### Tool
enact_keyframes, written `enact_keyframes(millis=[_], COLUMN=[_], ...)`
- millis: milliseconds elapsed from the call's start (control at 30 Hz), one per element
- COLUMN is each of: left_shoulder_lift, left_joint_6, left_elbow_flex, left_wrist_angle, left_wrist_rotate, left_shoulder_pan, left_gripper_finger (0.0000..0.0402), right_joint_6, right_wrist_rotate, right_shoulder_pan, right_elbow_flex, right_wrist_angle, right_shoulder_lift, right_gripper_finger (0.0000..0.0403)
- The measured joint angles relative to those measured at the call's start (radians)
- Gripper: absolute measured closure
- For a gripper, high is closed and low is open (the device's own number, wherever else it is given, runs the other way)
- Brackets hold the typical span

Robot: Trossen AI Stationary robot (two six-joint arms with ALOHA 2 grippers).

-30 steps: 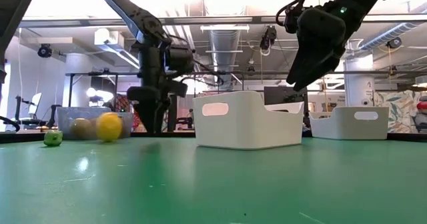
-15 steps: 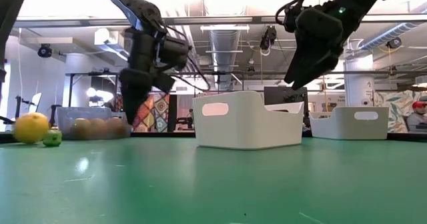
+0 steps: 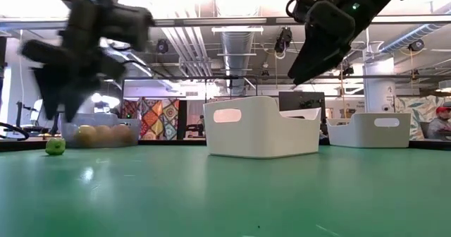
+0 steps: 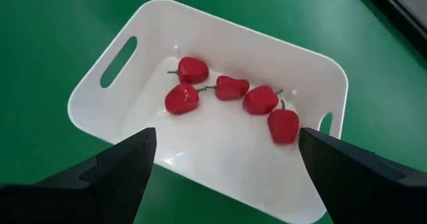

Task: Sort produce into baskets
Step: Put the yellow lemon into the black bin

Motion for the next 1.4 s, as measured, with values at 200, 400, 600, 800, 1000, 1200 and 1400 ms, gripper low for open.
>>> enact_keyframes(millis=[200, 400, 600, 800, 1000, 1200, 1400], left_shoulder_lift=[-0.100, -0.105, -0.060, 0.010, 0.135, 0.295, 0.367], left_joint_6=[-0.180, -0.260, -0.170, -0.088, -0.026, -0.031, -0.061], left_elbow_flex=[-0.127, -0.139, -0.159, -0.177, -0.189, -0.187, -0.169], left_wrist_angle=[0.000, -0.004, -0.005, -0.001, -0.005, -0.004, -0.011], left_wrist_rotate=[0.074, 0.074, 0.069, 0.102, 0.151, 0.145, 0.133], left_shoulder_pan=[-0.126, -0.271, -0.392, -0.466, -0.486, -0.486, -0.486], left_gripper_finger=[0.0078, 0.0078, 0.0078, 0.0078, 0.0078, 0.0087, 0.0138], right_joint_6=[-0.014, -0.014, -0.004, 0.009, 0.011, 0.010, 0.000], right_wrist_rotate=[0.023, 0.024, 0.024, 0.023, 0.023, 0.023, 0.023], right_shoulder_pan=[0.000, 0.000, 0.000, 0.000, 0.000, 0.000, 0.000], right_elbow_flex=[-0.014, -0.025, -0.038, -0.061, -0.089, -0.103, -0.103], right_wrist_angle=[0.026, 0.031, 0.042, 0.048, 0.075, 0.080, 0.080], right_shoulder_lift=[0.000, 0.000, 0.000, 0.000, 0.000, 0.000, 0.000], right_gripper_finger=[0.0044, 0.0044, 0.0044, 0.0044, 0.0044, 0.0044, 0.0044])
